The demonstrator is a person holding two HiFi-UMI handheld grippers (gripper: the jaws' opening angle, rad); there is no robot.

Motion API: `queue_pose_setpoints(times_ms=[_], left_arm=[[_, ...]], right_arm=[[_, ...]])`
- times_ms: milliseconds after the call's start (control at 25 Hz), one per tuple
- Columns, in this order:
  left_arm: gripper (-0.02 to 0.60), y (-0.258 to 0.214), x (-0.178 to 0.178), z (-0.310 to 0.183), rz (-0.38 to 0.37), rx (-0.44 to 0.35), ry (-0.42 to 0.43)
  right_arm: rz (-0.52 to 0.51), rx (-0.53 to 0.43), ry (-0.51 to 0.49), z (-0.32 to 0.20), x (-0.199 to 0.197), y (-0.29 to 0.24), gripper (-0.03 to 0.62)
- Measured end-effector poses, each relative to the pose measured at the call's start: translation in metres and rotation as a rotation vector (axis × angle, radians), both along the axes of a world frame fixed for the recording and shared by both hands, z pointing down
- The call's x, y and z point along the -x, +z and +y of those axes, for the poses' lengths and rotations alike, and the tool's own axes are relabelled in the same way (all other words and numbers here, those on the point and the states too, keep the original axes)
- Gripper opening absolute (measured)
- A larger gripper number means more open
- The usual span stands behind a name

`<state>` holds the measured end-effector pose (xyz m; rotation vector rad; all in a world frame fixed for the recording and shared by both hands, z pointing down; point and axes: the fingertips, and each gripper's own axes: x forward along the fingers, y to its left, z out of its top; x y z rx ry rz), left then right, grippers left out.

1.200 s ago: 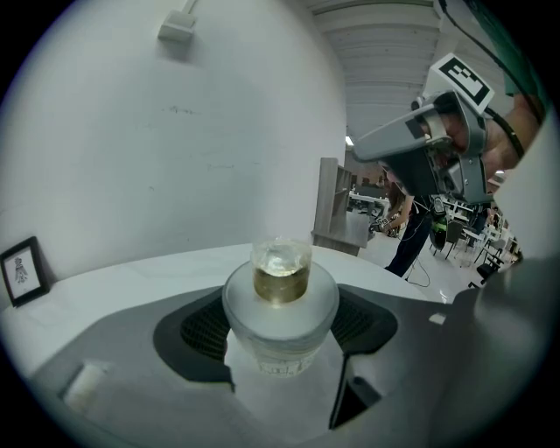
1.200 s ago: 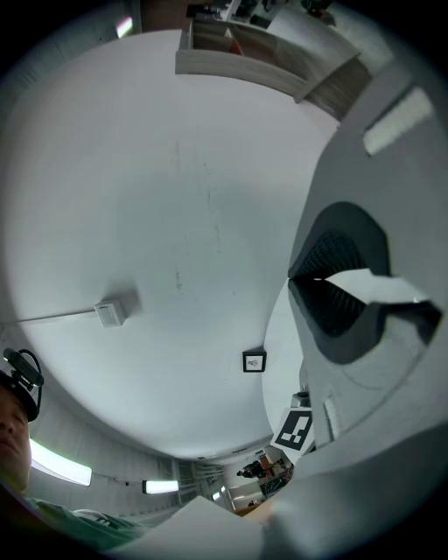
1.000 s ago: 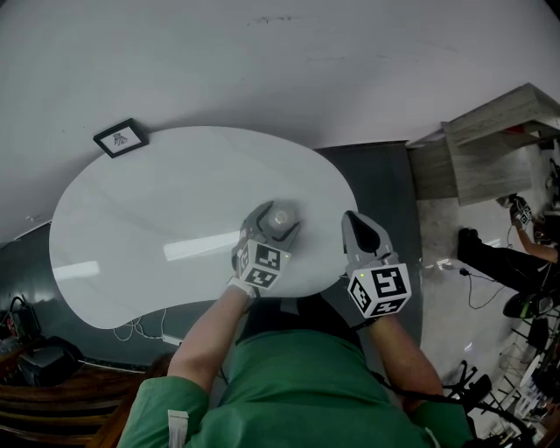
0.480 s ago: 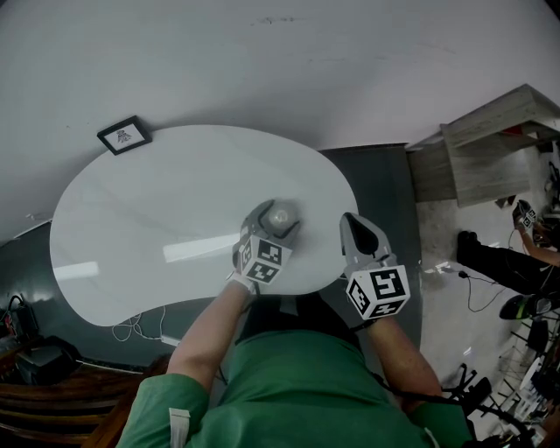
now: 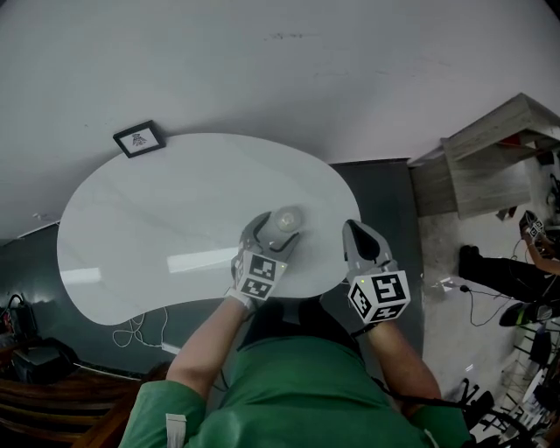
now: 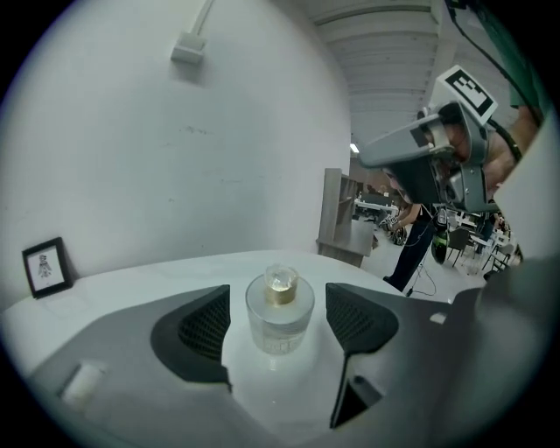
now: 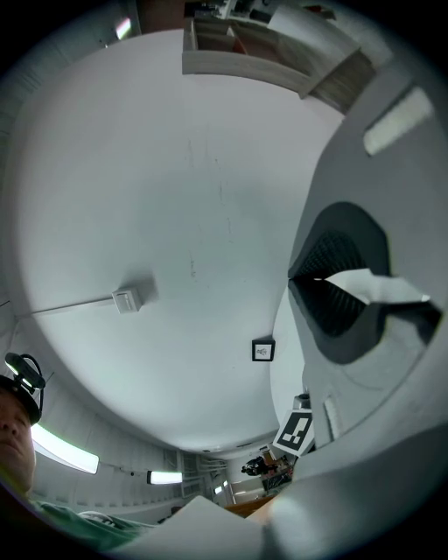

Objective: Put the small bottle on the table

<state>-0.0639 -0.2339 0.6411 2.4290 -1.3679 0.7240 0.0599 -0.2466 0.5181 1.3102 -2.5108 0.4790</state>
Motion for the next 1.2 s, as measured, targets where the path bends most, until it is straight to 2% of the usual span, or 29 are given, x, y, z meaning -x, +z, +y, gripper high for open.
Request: queue_pose_setpoints(times_ms=[160,360,480,760,920,1080,1200], left_arm=[[0.334,-0.033,0.012,0.006,0.050,-0.069,-0.060],[0.183,-0.079,0.029,0.007,0.109,-0.141,-0.142],[0.122,-0.113,0.031,0.007,0.150,-0.173,-0.176],[0.118,-0.200,0.038,-0.005,0.193,-0.297,-0.221],[0.040,-0.248,0.054,-0.010,0.215,-0.366,-0.292],[0.026,-0.285,0.058,-0.007,0.240,-0.435,-0.290],[0.026,-0.304,0.066,-0.006,0.215,-0.492,-0.302]], right_arm=[[-0.009,-0.023,-0.006,0.003,0.003,-0.010,-0.005],[-0.025,-0.060,-0.016,0.002,0.010,-0.027,-0.005],[-0.046,-0.099,-0.022,0.001,0.015,-0.046,-0.005],[-0.069,-0.227,-0.028,-0.012,0.018,-0.102,-0.005],[-0.093,-0.278,-0.007,-0.020,0.014,-0.131,-0.005],[-0.110,-0.320,-0.021,-0.022,0.021,-0.157,-0.005],[-0.103,-0.363,-0.043,-0.022,0.027,-0.174,-0.005]])
